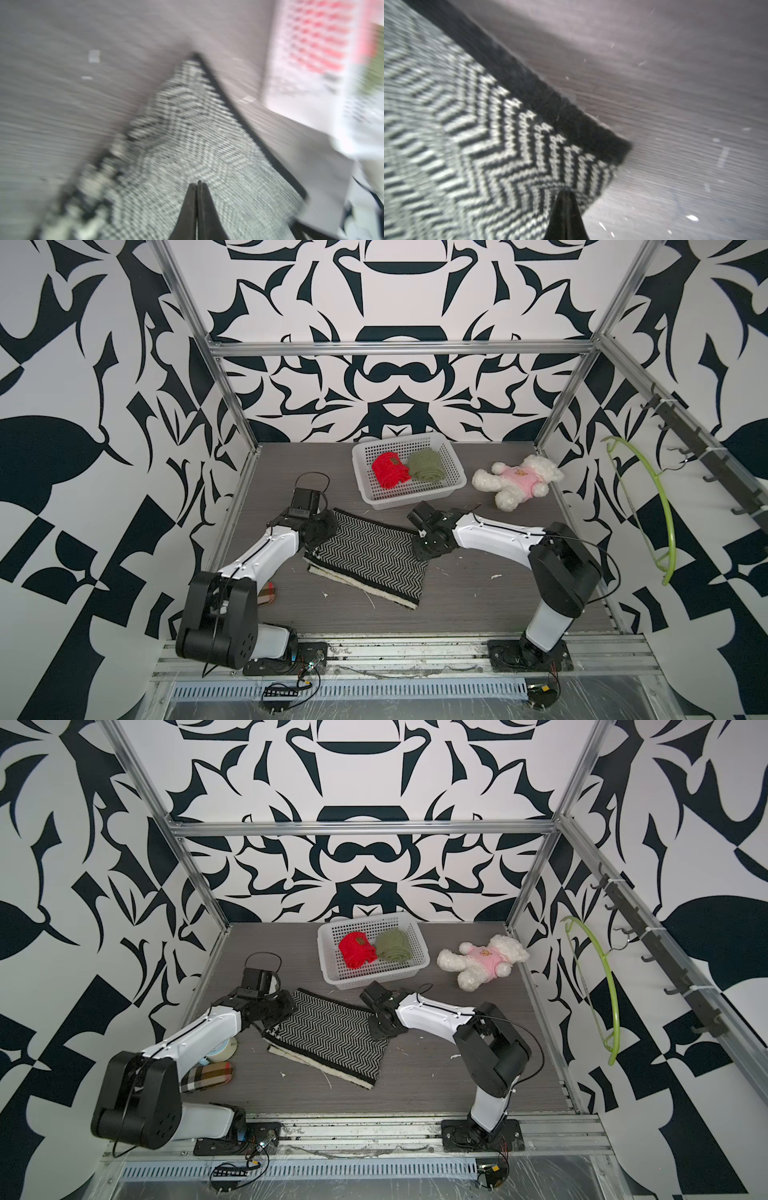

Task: Roll up the scarf and place it into the basket
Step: Fold the scarf at the center of the board.

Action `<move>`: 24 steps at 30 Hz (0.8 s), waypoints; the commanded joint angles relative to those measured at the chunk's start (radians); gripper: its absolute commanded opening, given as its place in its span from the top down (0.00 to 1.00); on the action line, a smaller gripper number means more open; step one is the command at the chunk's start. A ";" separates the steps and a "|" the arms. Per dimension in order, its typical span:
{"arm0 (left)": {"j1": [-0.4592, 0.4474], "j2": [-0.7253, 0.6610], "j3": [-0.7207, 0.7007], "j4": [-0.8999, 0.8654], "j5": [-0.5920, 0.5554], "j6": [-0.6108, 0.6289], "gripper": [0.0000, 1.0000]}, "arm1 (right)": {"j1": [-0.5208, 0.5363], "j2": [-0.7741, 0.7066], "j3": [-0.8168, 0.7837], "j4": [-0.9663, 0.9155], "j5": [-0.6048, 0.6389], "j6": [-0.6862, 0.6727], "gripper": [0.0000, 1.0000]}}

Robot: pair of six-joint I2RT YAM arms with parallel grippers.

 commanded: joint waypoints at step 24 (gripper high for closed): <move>-0.812 0.213 -0.047 0.208 -0.071 -0.250 1.00 | -0.106 0.046 -0.053 0.120 -0.144 -0.023 1.00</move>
